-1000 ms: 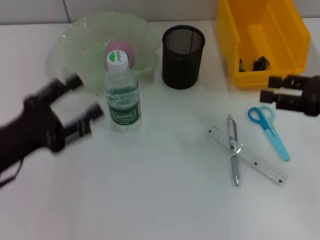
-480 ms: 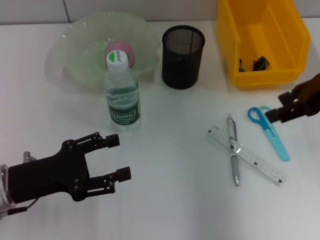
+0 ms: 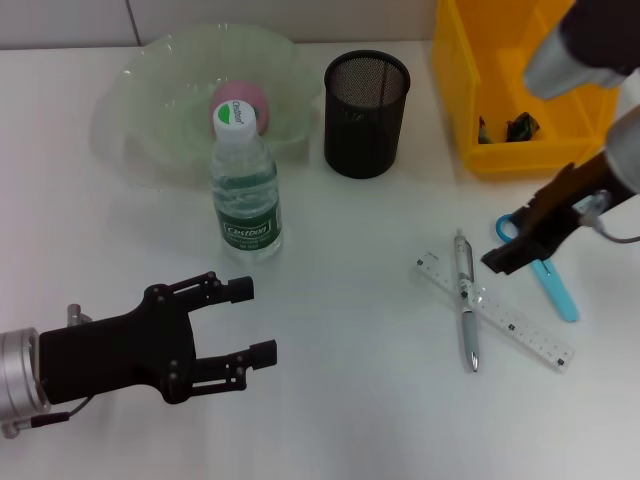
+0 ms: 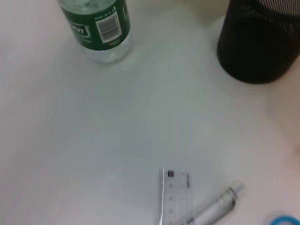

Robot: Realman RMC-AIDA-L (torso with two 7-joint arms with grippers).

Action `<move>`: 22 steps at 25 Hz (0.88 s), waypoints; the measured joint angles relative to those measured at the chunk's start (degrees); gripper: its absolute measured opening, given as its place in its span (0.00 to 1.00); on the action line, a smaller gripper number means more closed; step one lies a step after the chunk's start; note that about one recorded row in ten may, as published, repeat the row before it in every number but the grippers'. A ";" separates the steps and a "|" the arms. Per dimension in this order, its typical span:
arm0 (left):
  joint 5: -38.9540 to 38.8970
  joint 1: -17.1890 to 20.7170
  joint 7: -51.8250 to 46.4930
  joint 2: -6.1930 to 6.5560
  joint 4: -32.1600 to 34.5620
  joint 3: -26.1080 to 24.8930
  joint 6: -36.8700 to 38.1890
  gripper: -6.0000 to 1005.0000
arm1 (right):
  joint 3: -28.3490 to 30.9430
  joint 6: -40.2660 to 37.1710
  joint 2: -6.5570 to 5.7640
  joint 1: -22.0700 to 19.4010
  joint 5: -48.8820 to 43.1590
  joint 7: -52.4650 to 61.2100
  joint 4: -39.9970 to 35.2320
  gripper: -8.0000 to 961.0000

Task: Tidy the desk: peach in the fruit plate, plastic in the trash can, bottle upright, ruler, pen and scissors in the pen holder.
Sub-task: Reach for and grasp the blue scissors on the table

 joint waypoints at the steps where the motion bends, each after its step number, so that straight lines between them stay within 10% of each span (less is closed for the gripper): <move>1: 0.22 -0.03 -0.21 -0.04 0.02 -0.04 -0.01 0.81 | -1.19 0.96 0.01 0.00 0.03 0.31 0.49 0.69; 22: 1.76 -1.21 -3.82 -0.20 0.48 0.01 0.08 0.81 | -1.80 4.07 0.01 -0.92 -8.49 16.87 2.88 0.69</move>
